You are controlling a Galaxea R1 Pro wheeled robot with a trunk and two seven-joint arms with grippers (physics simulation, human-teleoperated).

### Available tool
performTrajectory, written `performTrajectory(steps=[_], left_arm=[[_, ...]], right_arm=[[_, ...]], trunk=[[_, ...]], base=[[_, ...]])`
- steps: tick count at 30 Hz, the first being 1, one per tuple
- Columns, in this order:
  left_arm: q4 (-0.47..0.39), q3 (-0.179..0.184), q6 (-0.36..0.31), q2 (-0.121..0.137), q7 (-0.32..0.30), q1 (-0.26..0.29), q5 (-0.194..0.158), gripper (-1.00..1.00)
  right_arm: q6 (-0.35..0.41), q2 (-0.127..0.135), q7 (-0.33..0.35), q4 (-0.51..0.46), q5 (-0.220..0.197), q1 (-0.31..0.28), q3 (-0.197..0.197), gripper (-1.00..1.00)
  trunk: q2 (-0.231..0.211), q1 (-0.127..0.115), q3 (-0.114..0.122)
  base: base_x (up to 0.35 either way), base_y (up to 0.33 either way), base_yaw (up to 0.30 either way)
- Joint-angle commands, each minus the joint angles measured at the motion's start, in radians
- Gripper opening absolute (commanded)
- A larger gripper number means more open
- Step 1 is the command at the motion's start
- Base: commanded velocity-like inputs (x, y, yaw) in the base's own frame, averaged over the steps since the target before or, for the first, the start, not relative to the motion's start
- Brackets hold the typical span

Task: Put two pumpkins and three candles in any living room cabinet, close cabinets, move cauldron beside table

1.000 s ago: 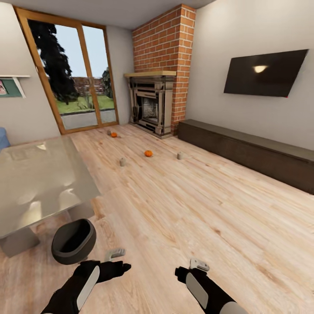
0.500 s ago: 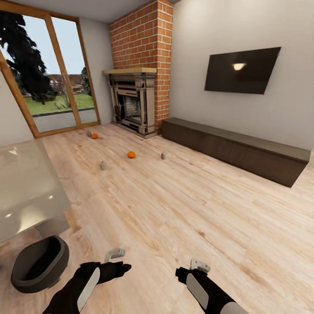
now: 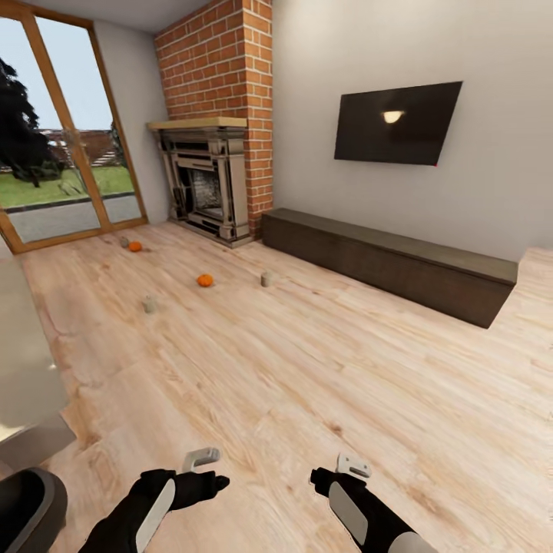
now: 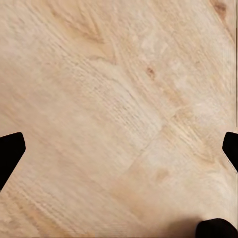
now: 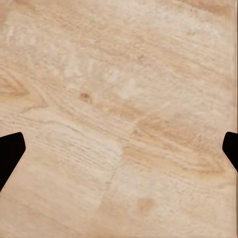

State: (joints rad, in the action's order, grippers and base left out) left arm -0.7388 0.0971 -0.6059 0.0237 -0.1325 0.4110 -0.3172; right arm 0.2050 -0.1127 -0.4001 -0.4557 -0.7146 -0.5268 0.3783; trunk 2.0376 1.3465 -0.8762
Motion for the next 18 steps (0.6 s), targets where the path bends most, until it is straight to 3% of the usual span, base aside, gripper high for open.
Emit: performTrajectory(steps=[1,18], left_arm=[[0.002,0.002,-0.004,0.001,-0.001,0.000,-0.001,1.00],[0.008,-0.003,-0.002,0.002,-0.001,0.000,-0.001,1.00]], right_arm=[[0.004,0.001,-0.008,-0.001,-0.006,-0.001,0.008,1.00],[0.003,0.001,-0.008,-0.001,-0.005,-0.001,0.008,1.00]], trunk=[[0.000,0.000,-0.001],[0.000,0.000,-0.001]], base=[[0.337,-0.027,-0.283],[0.341,-0.003,-0.286]])
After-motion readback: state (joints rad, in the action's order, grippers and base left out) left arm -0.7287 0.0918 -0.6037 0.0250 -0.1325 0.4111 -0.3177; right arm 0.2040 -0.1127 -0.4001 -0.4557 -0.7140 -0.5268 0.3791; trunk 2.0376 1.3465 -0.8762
